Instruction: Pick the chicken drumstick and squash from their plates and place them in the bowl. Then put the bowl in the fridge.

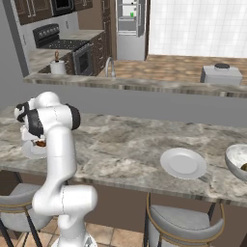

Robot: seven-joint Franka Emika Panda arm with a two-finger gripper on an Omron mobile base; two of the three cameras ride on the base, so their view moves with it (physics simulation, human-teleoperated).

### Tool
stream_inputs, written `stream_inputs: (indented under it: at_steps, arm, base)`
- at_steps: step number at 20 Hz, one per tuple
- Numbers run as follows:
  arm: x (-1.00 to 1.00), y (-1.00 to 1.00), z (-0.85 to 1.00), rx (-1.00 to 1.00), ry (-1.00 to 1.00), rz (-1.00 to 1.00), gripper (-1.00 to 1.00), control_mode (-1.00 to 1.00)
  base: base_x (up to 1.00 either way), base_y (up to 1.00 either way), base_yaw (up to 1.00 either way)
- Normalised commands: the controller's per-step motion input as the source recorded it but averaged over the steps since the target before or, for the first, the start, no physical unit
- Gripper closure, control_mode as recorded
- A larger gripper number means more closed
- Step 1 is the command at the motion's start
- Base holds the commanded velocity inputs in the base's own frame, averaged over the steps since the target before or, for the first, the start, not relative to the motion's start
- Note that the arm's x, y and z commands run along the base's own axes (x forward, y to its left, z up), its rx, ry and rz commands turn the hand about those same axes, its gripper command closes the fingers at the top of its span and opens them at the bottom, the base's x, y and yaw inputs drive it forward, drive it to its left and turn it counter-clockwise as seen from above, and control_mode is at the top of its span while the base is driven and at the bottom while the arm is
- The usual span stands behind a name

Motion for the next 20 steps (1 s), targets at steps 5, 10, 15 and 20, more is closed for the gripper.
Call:
stream_inputs:
  at_steps: [5, 10, 15, 20]
  arm:
    - [-0.05, 0.00, 0.06, 0.00, 0.00, 0.00, 1.00, -1.00]
    - [-0.22, 0.00, 0.42, -0.01, -0.01, 0.00, 1.00, -1.00]
    - [-0.39, -0.09, 0.51, -0.01, -0.02, 0.00, 1.00, -1.00]
    - [-0.27, -0.32, 0.31, -0.03, -0.01, -0.11, 1.00, -1.00]
  base:
    - [0.00, 0.00, 0.00]
    - [0.00, 0.00, 0.00]
    - [0.00, 0.00, 0.00]
    - [0.00, 0.00, 0.00]
